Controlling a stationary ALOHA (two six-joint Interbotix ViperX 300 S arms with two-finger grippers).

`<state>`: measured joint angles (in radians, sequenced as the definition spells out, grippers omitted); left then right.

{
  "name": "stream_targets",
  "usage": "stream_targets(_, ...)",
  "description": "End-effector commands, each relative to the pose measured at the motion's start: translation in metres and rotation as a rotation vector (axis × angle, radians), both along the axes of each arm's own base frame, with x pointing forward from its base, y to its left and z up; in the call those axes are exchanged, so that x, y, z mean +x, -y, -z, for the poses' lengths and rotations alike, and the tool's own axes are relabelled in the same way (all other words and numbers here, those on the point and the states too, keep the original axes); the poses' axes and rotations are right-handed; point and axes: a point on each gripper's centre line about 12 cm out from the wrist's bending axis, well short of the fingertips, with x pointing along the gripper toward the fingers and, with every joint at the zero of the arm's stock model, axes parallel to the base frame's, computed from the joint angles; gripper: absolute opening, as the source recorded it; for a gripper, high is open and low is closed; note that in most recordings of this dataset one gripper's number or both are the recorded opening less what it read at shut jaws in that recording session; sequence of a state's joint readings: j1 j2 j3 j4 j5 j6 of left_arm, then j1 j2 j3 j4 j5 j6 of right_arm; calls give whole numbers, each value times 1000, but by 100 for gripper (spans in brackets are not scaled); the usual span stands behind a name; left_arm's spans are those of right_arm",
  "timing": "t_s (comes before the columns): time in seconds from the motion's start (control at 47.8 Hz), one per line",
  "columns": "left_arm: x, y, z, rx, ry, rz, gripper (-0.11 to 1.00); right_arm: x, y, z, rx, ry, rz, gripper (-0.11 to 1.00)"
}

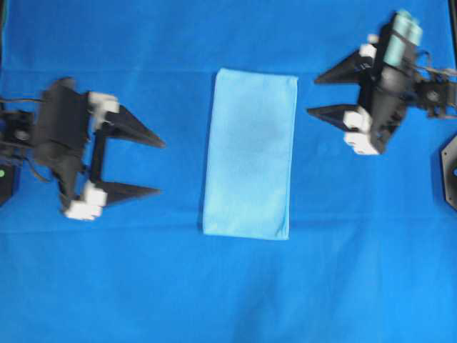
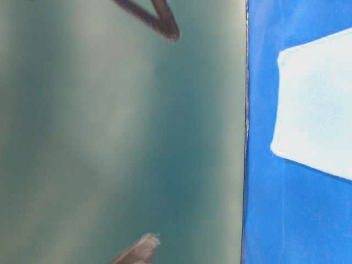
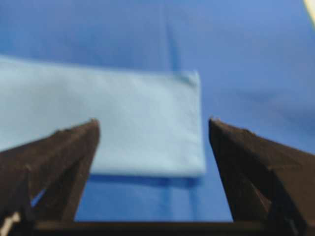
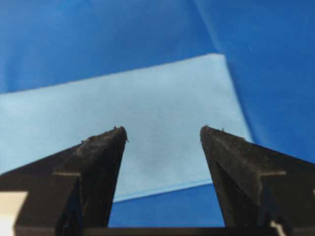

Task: Fold the light blue towel.
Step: 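Retract both grippers outward away from the towel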

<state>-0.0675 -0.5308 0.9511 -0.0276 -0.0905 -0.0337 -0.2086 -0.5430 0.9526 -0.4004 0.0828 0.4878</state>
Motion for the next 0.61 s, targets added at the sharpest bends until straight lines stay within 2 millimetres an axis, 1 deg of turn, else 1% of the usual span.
stream_targets(0.0, -12, -10, -8, 11, 85, -29, 84, -8, -8, -4, 18, 71, -22, 64)
stream_targets(0.126, -28, -22, 5, 16, 102, -73, 84, -22, -13, 12, 45, 102, -38, 64)
stream_targets(0.188, -32, -27, 11, 13, 106, -98, 84, -24, -15, 17, 53, 110, -45, 64)
stream_targets(0.251, -34, -31, 15, 14, 124, -114, 84, -24, -16, 18, 56, 116, -48, 64)
stream_targets(0.461, -31, -34, 15, 17, 137, -125, 84, -24, -13, 17, 50, 118, -38, 64)
stream_targets(0.586, -25, -35, 15, 18, 133, -128, 84, -24, -9, 16, 50, 120, -23, 64)
